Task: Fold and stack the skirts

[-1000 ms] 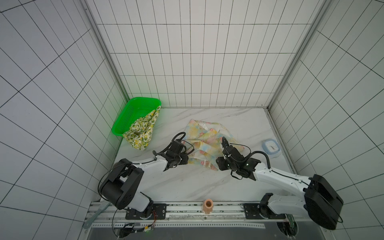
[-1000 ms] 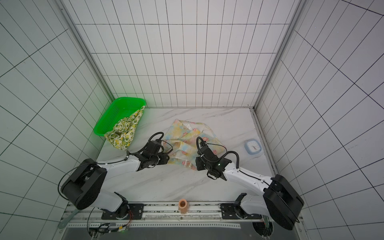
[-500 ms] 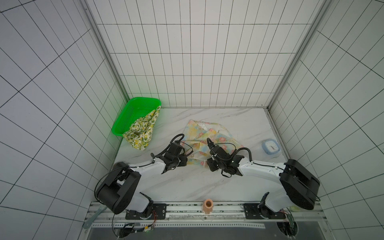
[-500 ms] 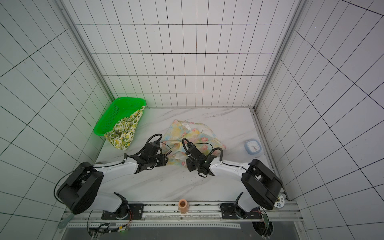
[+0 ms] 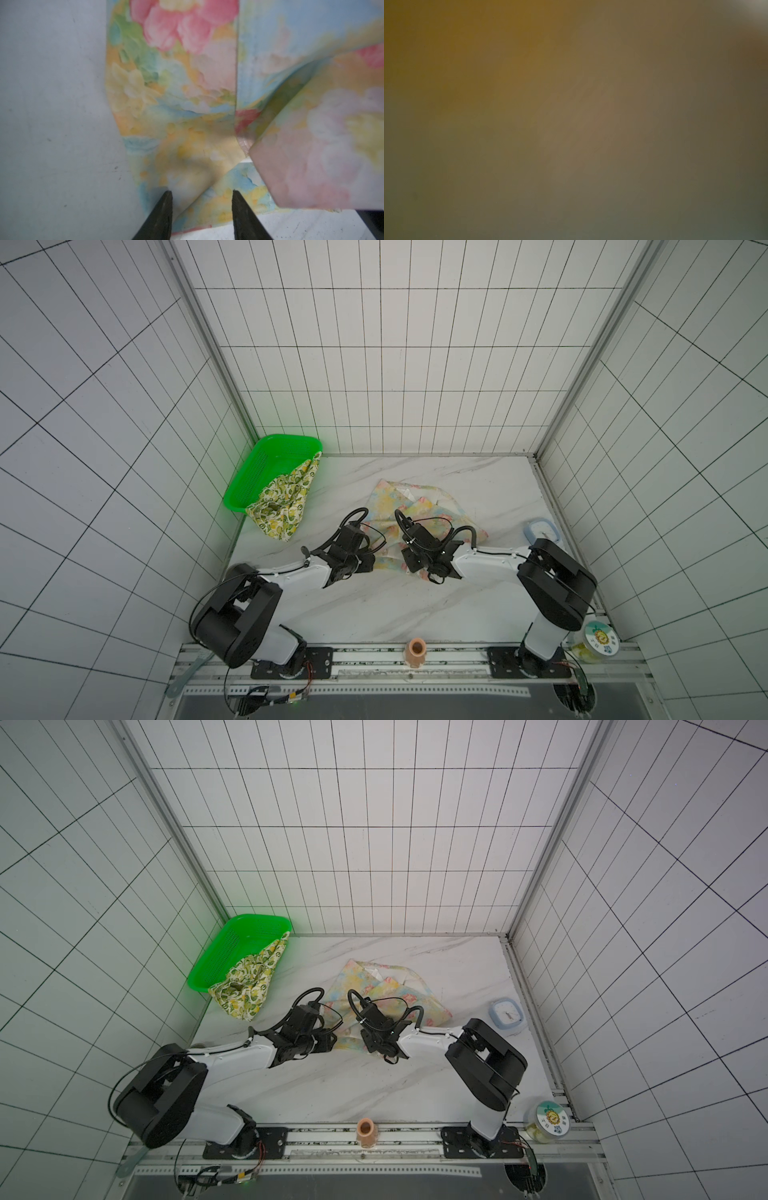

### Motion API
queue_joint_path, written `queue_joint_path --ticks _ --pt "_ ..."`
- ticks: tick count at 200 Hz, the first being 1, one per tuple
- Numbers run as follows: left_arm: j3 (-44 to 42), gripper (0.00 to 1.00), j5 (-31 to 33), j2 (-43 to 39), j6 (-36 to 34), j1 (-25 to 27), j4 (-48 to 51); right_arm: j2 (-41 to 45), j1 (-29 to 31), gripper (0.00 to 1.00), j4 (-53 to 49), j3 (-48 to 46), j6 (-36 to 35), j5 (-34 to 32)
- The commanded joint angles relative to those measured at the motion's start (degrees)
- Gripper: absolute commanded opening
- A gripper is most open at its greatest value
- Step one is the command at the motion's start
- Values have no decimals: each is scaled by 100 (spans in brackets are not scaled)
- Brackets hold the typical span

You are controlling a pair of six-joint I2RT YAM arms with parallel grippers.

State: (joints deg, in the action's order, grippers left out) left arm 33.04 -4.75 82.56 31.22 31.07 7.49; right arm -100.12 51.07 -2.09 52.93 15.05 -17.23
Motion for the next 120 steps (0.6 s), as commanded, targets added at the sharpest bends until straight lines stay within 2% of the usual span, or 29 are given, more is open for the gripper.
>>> queue_joint_path --ticks 1,37,57,62,78,100,120 --pt "-120 46 -118 23 46 13 244 -177 52 49 -3 476 -169 -501" --pt "-89 46 -121 98 10 4 229 -290 45 41 35 473 -169 -544" --pt "-66 46 -166 152 36 -4 211 -292 52 30 35 476 -151 -626" --pt "-60 46 -175 153 37 -4 213 -288 51 25 30 478 -157 -626" --pt "-53 46 -195 142 44 -22 216 -206 52 0 26 490 -152 -608" --pt "-47 46 -281 88 64 -121 267 153 50 0 -218 584 -167 -330" --pt "-53 46 -334 -46 69 -274 339 808 35 0 -537 591 -53 -1"
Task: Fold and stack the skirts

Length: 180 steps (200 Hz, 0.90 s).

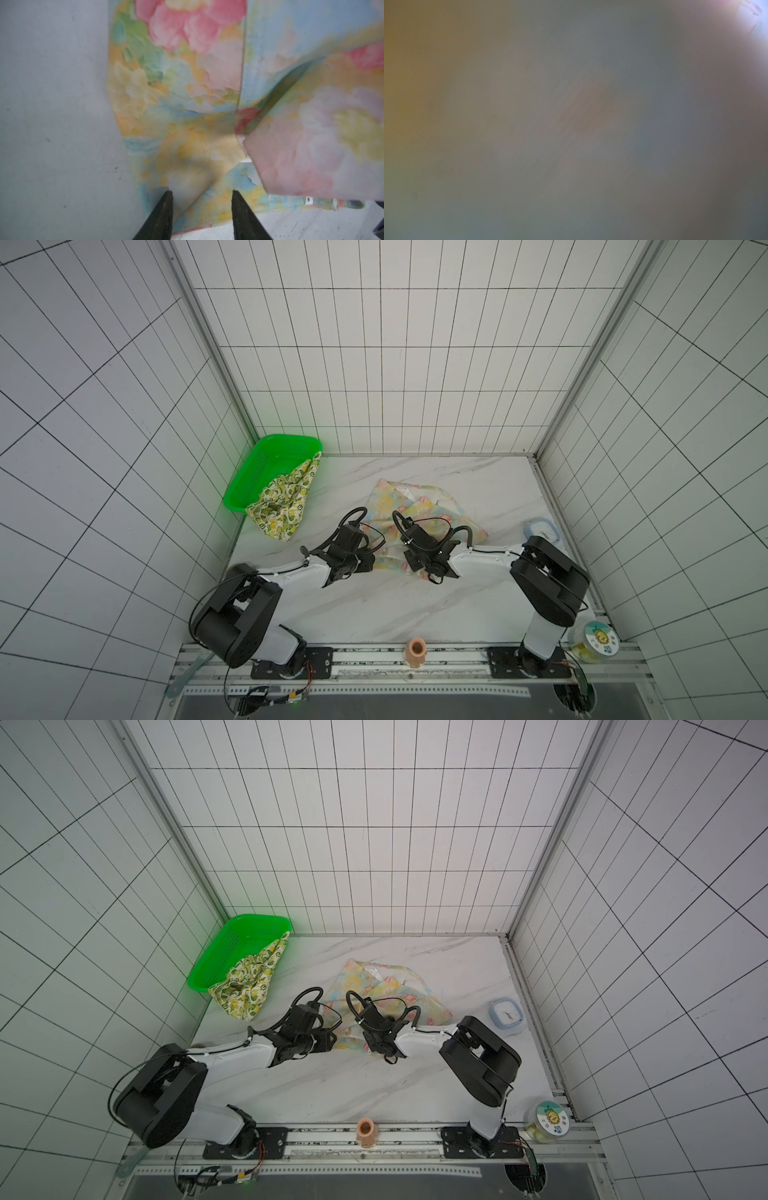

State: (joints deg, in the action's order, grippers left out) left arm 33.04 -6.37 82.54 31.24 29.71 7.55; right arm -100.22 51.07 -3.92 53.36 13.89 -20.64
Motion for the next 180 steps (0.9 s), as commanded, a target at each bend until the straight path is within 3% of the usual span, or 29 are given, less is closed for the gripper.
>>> queue_joint_path --ticks 1,42,85,154,180 --pt "-52 46 -176 -49 67 -153 334 855 35 0 -363 541 71 363" --pt "-60 46 -58 -273 64 -252 365 2395 -126 0 -1003 410 354 992" --pt "7 49 -255 -363 -157 -142 232 3327 -743 0 -1249 171 734 1834" --pt "189 59 -285 -1331 -885 608 494 3184 -1624 0 -1221 419 730 3482" --pt "420 61 95 -1300 -1105 1278 731 2930 -1819 0 -1292 648 680 4029"
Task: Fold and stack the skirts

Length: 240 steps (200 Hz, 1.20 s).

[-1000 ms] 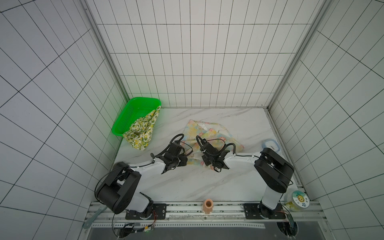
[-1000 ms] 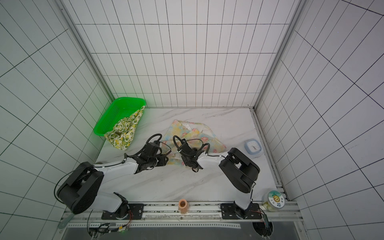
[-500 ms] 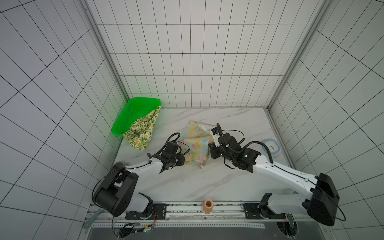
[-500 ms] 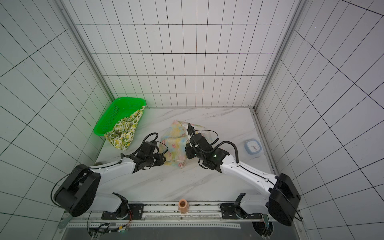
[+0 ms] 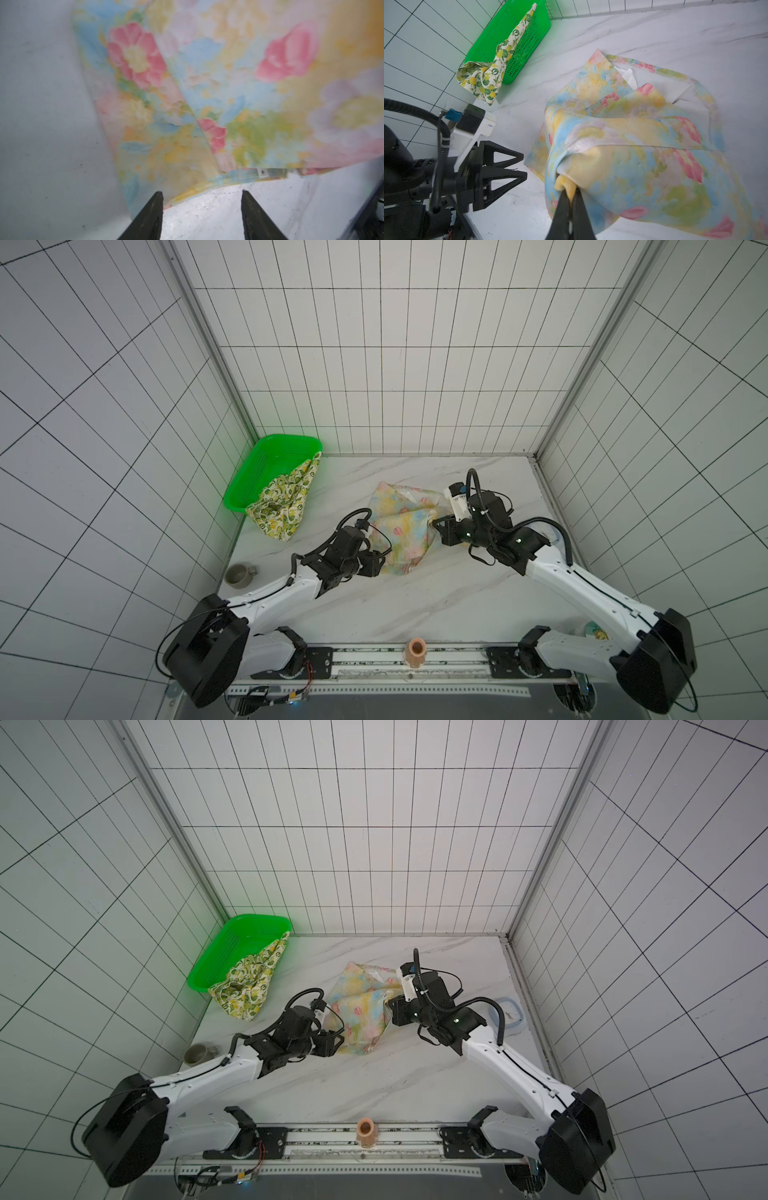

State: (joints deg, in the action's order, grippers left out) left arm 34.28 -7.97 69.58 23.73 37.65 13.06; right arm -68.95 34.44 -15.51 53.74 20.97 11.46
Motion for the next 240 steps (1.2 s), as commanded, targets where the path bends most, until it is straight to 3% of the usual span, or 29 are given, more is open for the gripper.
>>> queue_joint_path --ticks 1,31,126,186,240 --pt "297 61 262 -1 -357 500 189 -207 -161 0 -135 616 -30 838" --pt "537 63 1014 504 -360 1135 254 -295 -347 0 -181 792 -76 1184" --pt "1145 65 2479 1561 -267 1218 67 -95 -1024 0 -181 996 367 2477" --pt "1212 64 2853 1936 187 1210 -108 8 -1226 0 -355 1166 551 2652" --pt "599 64 2968 1409 571 1192 171 -34 -1368 0 -374 1352 600 2734"
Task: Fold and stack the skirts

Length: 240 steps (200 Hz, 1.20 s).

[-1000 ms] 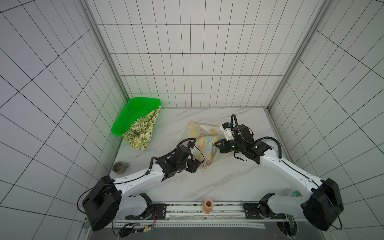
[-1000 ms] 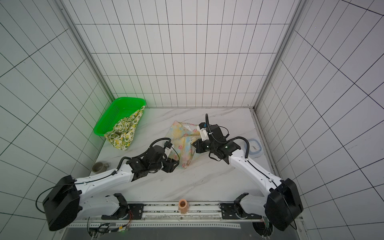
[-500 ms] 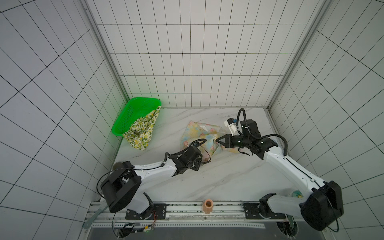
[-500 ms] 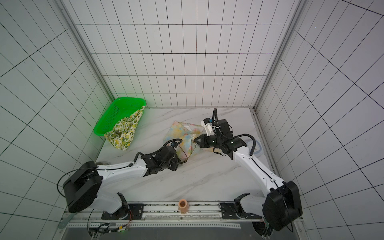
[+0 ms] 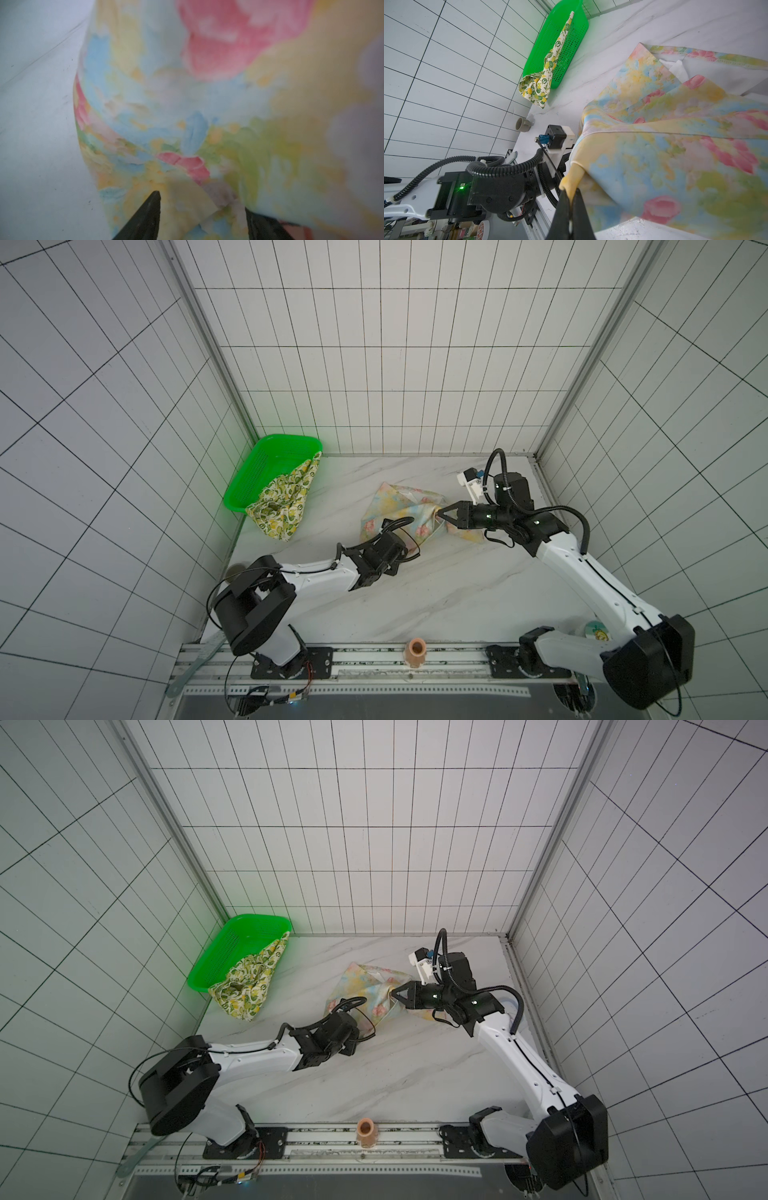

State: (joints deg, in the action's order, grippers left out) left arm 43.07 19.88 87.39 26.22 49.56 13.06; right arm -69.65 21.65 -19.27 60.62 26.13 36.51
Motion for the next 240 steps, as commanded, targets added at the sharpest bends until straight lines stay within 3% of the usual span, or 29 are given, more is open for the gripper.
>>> queue_joint_path --ticks 1,48,124,153,214,240 --pt "-294 64 183 -390 331 1 180 33 -90 0 2 667 85 236" --pt "-904 64 16 -964 653 -297 379 -57 -156 0 23 690 50 321" --pt "-1277 59 -484 -885 774 -521 168 -97 -249 0 25 716 0 477" --pt "-1283 46 -562 -734 799 -537 84 -108 -284 0 19 696 -21 479" --pt "-1294 0 -1119 -464 808 -923 -369 -33 -376 0 41 641 -47 449" --pt "-1222 0 -1050 -692 746 -1056 -264 2 -463 0 37 562 -129 351"
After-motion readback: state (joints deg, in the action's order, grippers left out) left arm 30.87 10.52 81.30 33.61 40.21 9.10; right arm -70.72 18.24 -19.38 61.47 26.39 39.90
